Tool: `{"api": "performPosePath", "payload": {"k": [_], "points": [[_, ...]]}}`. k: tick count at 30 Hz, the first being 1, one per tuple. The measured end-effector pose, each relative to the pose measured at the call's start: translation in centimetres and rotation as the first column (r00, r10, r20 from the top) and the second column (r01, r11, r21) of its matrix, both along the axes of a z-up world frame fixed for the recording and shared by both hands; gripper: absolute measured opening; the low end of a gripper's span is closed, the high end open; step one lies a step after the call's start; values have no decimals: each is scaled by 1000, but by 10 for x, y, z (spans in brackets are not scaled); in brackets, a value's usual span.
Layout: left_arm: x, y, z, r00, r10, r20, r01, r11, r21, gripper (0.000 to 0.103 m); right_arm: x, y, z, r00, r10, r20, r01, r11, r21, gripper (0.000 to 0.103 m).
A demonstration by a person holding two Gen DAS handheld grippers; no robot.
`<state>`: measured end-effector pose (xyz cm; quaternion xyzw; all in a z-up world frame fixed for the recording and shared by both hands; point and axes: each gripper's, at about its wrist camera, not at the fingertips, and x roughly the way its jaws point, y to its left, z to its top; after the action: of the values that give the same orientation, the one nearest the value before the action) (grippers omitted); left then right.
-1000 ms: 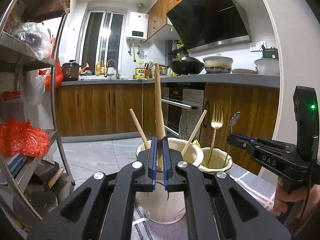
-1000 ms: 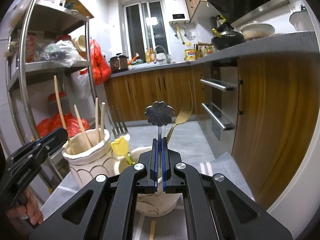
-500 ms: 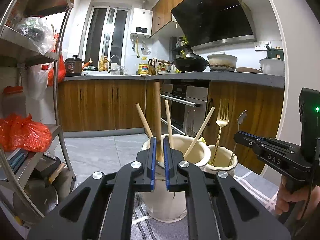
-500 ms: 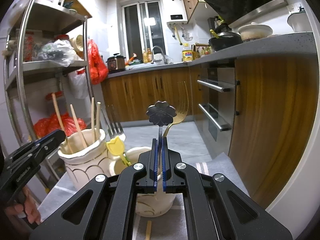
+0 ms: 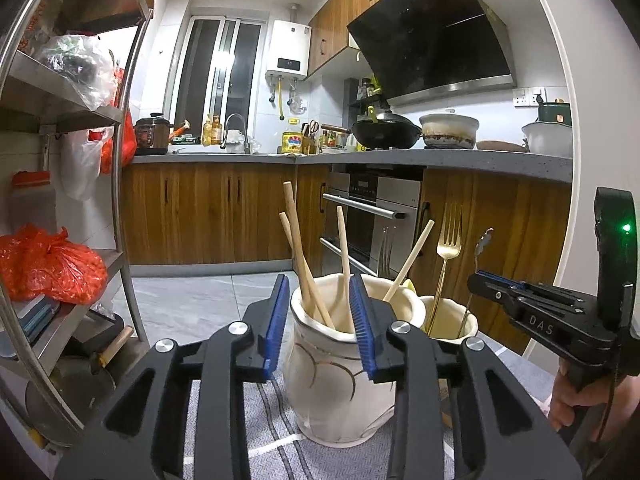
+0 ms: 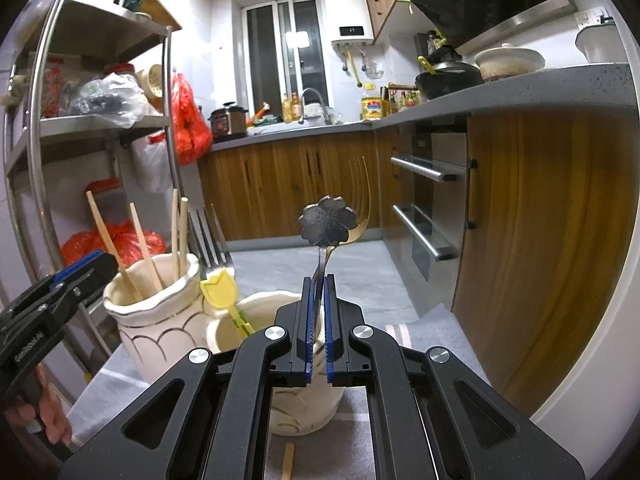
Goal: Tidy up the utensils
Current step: 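Lower the spoon into the shorter cup while the left releases chopstick into taller cup, then pull both open grippers back from the holder toward the cloth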
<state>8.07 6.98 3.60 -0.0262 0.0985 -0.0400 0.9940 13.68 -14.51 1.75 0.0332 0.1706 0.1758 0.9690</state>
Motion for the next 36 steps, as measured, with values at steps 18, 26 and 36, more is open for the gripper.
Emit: {"api": "performPosePath", "payload": {"k": [18, 26, 36], "points": [[0, 1, 1, 999, 33, 17, -32, 999, -13, 62, -5, -7, 5, 1000, 21, 20, -22, 998, 54, 68], [-9, 4, 5, 994, 93, 49, -93, 996, -13, 96, -16, -15, 11, 998, 6, 70, -12, 997, 78, 97], [-23, -8, 16, 992, 123, 35, -124, 992, 26, 98, -27, -28, 15, 995, -45, 90, 41, 998, 43, 98]]}}
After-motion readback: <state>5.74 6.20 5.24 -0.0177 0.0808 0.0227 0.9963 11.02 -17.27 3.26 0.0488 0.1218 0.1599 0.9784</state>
